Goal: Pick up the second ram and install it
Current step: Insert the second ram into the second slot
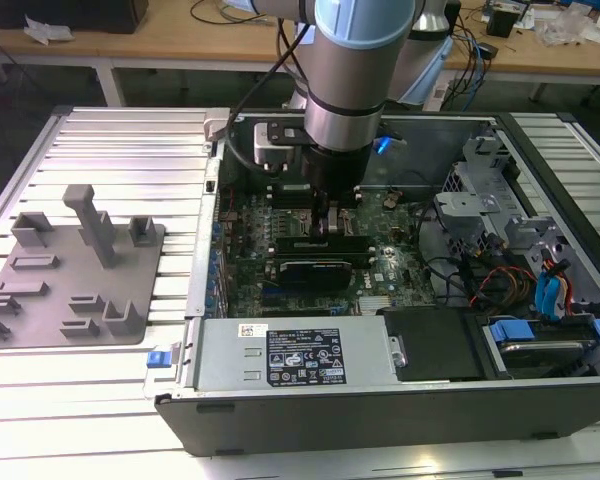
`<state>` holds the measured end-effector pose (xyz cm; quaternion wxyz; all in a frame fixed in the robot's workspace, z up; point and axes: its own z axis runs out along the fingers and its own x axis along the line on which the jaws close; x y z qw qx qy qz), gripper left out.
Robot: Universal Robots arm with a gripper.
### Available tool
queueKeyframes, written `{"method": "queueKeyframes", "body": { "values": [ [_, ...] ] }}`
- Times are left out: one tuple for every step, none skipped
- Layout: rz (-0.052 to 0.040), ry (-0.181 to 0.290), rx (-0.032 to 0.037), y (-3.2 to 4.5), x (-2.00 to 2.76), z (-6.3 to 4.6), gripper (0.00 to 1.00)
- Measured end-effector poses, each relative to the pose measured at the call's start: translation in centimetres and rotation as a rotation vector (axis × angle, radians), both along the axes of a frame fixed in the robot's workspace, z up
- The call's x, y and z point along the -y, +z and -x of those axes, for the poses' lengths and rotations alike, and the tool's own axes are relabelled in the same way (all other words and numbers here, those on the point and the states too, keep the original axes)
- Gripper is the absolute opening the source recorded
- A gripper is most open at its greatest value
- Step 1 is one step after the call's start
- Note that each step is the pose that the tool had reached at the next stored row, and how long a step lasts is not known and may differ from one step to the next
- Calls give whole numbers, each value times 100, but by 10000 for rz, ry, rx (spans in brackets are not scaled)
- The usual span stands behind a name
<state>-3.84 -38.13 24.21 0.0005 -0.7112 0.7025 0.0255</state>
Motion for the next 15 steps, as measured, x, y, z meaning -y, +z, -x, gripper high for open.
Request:
{"method": "queueKeyframes", "body": {
  "values": [
    [1, -6, -1, -1, 0, 0, 9],
    [1, -12, 0, -2, 0, 0, 9],
    [0, -19, 0, -4, 0, 0, 9],
    [-3, -21, 1, -9, 0, 0, 9],
    [-4, -25, 2, -15, -1, 0, 9],
    [0, -28, 0, -23, 0, 0, 9],
    [3, -29, -1, -27, 1, 0, 9],
    [-1, -30, 1, -33, 0, 0, 9],
    [1, -29, 0, -36, 0, -1, 9],
    [0, -29, 0, -38, -1, -2, 9],
    [-1, -28, 1, -41, -3, -2, 9],
    [-3, -28, 2, -43, -6, -2, 9],
    [-2, -29, 1, -43, -7, -1, 9],
    [0, -29, 0, -43, -8, -1, 9],
    [-1, -29, 1, -44, -9, -2, 9]
  ]
}}
